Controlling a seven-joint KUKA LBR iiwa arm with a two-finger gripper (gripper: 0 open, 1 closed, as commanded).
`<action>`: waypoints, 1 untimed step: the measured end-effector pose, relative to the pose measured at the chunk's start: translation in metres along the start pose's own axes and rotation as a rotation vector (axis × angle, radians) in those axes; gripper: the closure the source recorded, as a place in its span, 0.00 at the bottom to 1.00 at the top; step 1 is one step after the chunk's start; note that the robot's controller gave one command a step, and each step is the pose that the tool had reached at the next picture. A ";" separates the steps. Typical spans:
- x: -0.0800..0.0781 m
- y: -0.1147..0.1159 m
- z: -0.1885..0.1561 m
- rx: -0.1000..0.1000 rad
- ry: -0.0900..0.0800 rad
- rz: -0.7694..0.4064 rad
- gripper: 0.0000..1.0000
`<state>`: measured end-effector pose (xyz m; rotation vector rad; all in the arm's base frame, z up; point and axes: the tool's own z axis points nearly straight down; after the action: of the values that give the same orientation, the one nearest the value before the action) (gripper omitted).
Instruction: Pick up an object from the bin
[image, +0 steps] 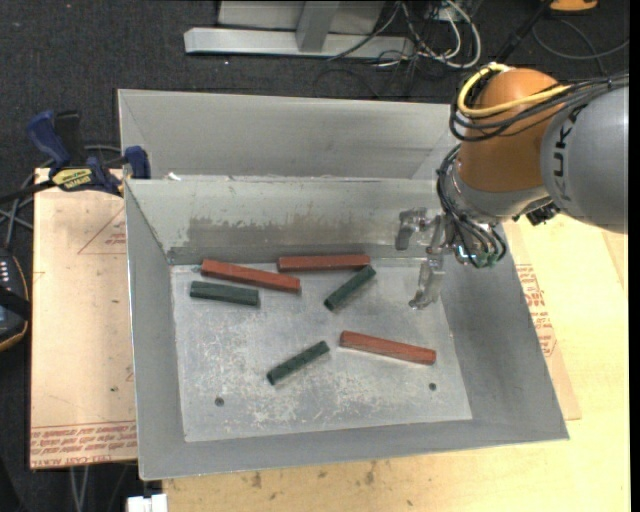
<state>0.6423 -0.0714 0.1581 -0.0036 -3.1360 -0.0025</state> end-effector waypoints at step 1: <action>-0.002 0.000 -0.005 0.001 -0.008 -0.001 0.00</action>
Offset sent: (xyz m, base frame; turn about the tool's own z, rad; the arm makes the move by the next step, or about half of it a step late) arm -0.0666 0.0388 -0.0881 0.1251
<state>0.6443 -0.0712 0.1629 -0.0014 -3.1439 -0.0011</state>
